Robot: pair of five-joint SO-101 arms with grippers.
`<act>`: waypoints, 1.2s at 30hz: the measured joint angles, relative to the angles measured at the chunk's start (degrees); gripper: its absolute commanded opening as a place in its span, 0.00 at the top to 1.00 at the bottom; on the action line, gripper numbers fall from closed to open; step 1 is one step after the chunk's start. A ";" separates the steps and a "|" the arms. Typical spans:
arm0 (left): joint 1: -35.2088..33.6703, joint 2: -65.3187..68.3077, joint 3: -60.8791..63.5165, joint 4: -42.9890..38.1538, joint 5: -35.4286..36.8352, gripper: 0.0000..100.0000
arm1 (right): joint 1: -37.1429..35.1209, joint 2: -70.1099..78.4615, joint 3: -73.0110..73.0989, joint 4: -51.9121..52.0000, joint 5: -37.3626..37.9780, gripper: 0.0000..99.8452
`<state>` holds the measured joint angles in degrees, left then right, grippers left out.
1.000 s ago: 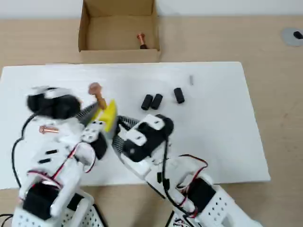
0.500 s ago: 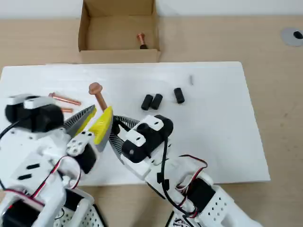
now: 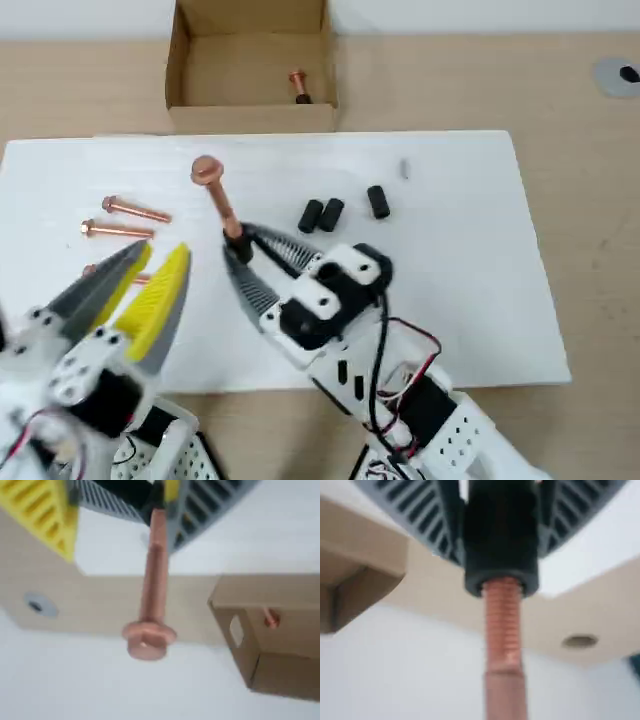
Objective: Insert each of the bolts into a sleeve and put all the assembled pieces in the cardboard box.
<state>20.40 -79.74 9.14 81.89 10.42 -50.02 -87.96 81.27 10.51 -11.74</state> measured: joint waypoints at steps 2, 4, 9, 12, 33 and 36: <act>-0.09 2.29 -5.45 2.02 0.00 0.87 | 1.23 0.00 0.00 -0.53 0.00 0.99; -0.09 4.13 -9.14 3.69 0.00 0.87 | 1.49 0.00 0.00 -0.62 0.00 0.99; -0.09 6.51 -12.75 5.63 0.00 0.87 | 1.32 0.00 0.00 -0.62 0.00 0.99; -0.09 6.86 -12.84 5.63 0.00 0.87 | 1.32 0.00 0.00 -1.41 0.00 0.99; 3.43 9.67 10.02 -2.73 0.18 0.87 | 1.32 0.00 2.20 -4.92 0.44 0.99; 3.43 9.76 13.01 -4.57 0.18 0.87 | 1.32 0.00 2.20 -4.92 2.46 0.99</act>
<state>23.82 -69.98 22.15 77.32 10.59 -48.70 -87.96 83.47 5.58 -9.27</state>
